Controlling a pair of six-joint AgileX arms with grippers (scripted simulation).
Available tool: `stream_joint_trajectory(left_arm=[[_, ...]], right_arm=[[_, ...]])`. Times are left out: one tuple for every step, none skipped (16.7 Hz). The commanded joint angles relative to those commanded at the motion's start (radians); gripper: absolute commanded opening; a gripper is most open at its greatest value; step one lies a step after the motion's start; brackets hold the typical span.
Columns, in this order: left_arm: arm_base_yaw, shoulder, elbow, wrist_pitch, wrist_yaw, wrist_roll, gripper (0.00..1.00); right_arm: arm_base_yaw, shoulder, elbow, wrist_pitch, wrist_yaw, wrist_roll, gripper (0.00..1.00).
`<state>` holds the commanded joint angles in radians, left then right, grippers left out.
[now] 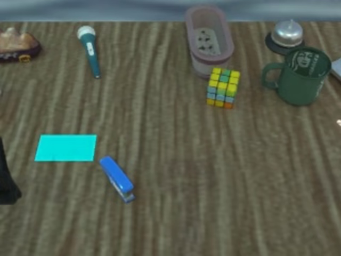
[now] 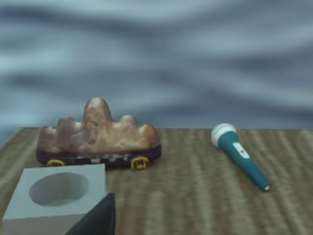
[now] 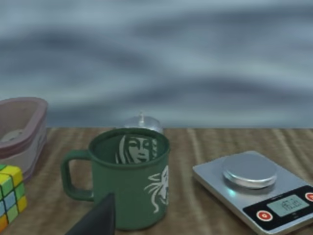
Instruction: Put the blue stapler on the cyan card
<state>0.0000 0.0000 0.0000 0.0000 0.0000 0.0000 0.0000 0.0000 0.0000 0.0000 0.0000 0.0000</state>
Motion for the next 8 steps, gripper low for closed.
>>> stream_joint_trajectory(left_arm=[[0.0, 0.0, 0.0, 0.0, 0.0, 0.0, 1.0], [0.0, 0.0, 0.0, 0.0, 0.0, 0.0, 1.0], [-0.004, 0.01, 0.01, -0.008, 0.0, -0.008, 1.0], [-0.012, 0.03, 0.03, -0.024, 0.001, -0.024, 1.0], [-0.022, 0.061, 0.061, -0.048, 0.001, -0.048, 1.0], [-0.036, 0.103, 0.101, -0.079, 0.002, -0.079, 1.0], [-0.052, 0.156, 0.149, -0.115, 0.002, -0.116, 1.0], [-0.071, 0.219, 0.204, -0.157, 0.002, -0.158, 1.0]], right_arm=[[0.0, 0.0, 0.0, 0.0, 0.0, 0.0, 1.0], [0.0, 0.0, 0.0, 0.0, 0.0, 0.0, 1.0], [0.0, 0.0, 0.0, 0.0, 0.0, 0.0, 1.0], [0.0, 0.0, 0.0, 0.0, 0.0, 0.0, 1.0], [0.0, 0.0, 0.0, 0.0, 0.0, 0.0, 1.0], [0.0, 0.0, 0.0, 0.0, 0.0, 0.0, 1.0], [0.0, 0.0, 0.0, 0.0, 0.0, 0.0, 1.0], [0.0, 0.0, 0.0, 0.0, 0.0, 0.0, 1.0]])
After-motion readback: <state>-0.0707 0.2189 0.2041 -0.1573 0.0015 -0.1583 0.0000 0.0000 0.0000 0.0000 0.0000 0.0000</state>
